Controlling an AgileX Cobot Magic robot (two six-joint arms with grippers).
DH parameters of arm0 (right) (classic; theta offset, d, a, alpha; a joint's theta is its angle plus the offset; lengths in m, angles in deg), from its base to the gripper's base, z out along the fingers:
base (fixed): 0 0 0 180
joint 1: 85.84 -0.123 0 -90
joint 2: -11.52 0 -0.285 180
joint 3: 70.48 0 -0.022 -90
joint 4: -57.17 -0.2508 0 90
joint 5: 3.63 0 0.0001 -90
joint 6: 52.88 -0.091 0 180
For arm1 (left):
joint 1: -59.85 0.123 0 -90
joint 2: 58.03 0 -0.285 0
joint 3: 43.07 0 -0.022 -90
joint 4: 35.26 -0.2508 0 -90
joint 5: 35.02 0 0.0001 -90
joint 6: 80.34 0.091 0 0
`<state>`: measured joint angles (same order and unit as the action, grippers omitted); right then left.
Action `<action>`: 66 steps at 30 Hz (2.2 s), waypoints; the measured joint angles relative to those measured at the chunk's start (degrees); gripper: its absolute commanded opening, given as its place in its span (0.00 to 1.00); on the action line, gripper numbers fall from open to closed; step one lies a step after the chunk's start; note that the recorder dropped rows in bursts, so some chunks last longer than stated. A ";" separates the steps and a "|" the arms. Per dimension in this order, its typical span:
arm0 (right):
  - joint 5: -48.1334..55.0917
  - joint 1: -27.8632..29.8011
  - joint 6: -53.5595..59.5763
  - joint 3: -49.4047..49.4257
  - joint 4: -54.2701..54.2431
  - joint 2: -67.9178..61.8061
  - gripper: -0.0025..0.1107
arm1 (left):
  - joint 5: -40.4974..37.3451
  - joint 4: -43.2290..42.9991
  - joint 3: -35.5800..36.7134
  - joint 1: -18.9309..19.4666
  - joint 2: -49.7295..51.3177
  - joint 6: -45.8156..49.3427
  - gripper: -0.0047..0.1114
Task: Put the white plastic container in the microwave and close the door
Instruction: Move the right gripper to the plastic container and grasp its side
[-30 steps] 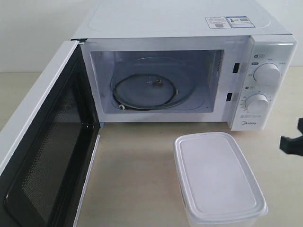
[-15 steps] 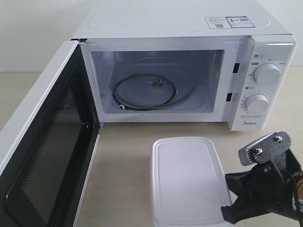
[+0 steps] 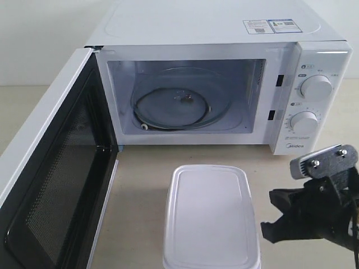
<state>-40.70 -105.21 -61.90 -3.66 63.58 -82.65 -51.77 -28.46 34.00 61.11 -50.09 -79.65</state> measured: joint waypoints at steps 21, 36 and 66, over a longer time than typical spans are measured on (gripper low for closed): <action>-13.84 31.02 -75.77 -6.09 75.51 3.31 0.02 | 0.00 0.00 0.00 0.00 0.00 0.00 0.08; -14.36 30.60 -94.26 -7.46 86.94 3.31 0.47 | 0.00 0.00 0.00 0.00 0.00 0.00 0.08; -4.88 17.64 -91.18 -10.26 72.43 -5.67 0.46 | 0.00 0.00 0.00 0.00 0.00 0.00 0.08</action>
<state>-45.58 -87.58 -153.08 -13.91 136.01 -88.32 -51.77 -28.46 34.00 61.11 -50.09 -79.65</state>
